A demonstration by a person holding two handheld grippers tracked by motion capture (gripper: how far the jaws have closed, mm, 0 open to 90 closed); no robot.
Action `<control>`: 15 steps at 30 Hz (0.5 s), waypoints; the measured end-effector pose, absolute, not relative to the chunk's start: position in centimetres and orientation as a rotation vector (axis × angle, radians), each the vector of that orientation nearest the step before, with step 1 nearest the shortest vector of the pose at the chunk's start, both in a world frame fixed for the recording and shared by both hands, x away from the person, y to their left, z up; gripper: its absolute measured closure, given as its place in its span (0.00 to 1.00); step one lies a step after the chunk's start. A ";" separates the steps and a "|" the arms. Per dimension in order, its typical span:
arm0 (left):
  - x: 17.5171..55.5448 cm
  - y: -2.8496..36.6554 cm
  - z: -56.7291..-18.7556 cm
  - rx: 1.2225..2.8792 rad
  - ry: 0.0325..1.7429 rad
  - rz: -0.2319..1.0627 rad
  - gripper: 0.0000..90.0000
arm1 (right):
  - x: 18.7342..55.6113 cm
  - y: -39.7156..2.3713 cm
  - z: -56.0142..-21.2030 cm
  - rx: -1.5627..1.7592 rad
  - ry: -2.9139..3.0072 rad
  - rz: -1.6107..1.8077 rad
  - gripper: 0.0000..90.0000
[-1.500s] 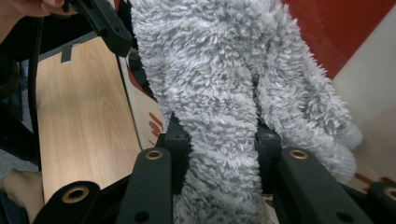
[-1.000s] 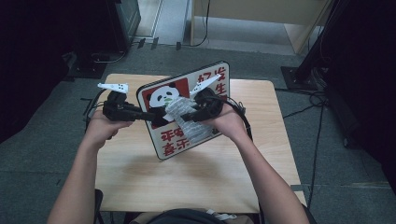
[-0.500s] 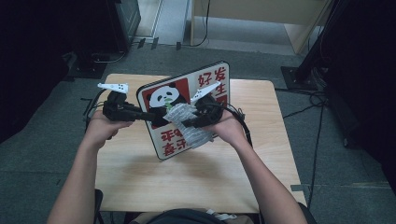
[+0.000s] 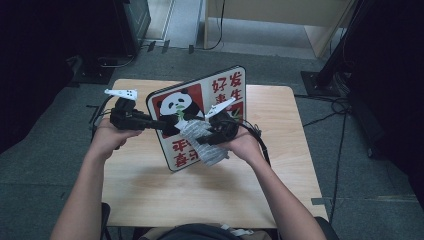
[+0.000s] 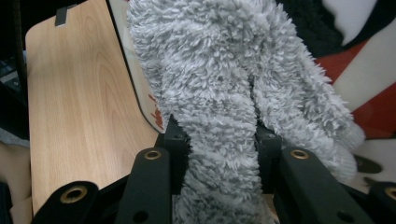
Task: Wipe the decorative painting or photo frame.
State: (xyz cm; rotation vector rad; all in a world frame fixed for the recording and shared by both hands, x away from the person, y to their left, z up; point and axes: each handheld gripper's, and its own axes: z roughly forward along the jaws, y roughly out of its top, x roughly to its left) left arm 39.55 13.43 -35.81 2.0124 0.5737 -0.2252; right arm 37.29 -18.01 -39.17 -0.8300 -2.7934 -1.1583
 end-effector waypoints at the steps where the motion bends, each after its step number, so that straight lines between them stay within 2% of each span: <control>1: 39.6 13.4 -35.8 2.013 0.574 -0.225 0.84 | 37.2 -18.0 -39.4 -0.829 -2.792 -1.158 0.75; 15: 39.5 13.4 -35.8 2.011 0.573 -0.225 0.84 | 36.6 -18.2 -42.0 -0.835 -2.775 -1.135 0.74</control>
